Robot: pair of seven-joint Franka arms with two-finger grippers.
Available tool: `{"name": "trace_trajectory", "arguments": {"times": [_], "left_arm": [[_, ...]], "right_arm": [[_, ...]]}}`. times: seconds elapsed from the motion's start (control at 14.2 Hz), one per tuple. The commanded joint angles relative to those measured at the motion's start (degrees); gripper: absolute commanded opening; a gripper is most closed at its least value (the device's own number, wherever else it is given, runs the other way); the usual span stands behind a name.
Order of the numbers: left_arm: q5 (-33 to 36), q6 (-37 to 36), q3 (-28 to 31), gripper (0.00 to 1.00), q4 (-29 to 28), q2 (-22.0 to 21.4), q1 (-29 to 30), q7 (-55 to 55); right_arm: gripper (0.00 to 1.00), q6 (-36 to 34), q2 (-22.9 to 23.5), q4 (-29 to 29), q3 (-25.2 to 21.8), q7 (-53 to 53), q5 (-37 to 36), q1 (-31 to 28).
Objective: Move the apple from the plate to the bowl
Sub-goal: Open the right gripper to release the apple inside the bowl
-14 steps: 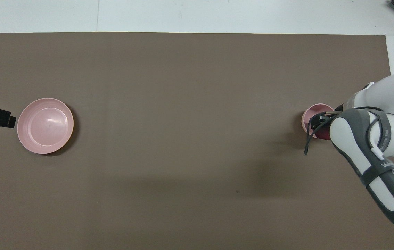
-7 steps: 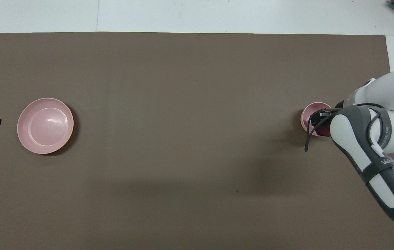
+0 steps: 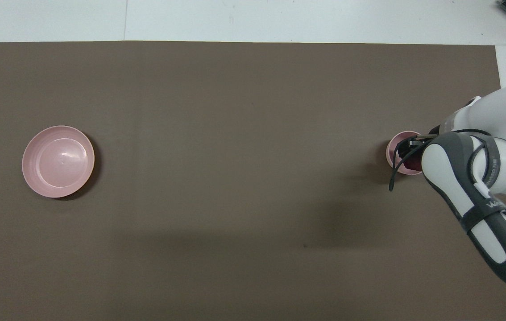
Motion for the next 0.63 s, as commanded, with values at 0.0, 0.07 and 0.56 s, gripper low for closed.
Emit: {"name": "trace_trajectory", "arguments": {"times": [0.0, 0.07, 0.56], "left_arm": [[0.5, 0.8, -0.4, 1.0, -2.2, -1.7, 1.4, 1.3], [0.5, 0.8, -0.4, 1.0, -2.3, -1.8, 1.4, 1.3], [0.4, 0.6, -0.5, 1.0, -2.1, -1.8, 1.5, 0.7]], "right_arm": [[0.0, 1.7, 1.8, 1.0, 0.2, 1.2, -1.0, -0.2], [0.0, 2.4, 2.1, 0.8, 0.2, 1.2, -0.7, -0.2], [0.1, 2.6, 3.4, 0.7, 0.2, 1.3, -0.2, -0.2]]}}
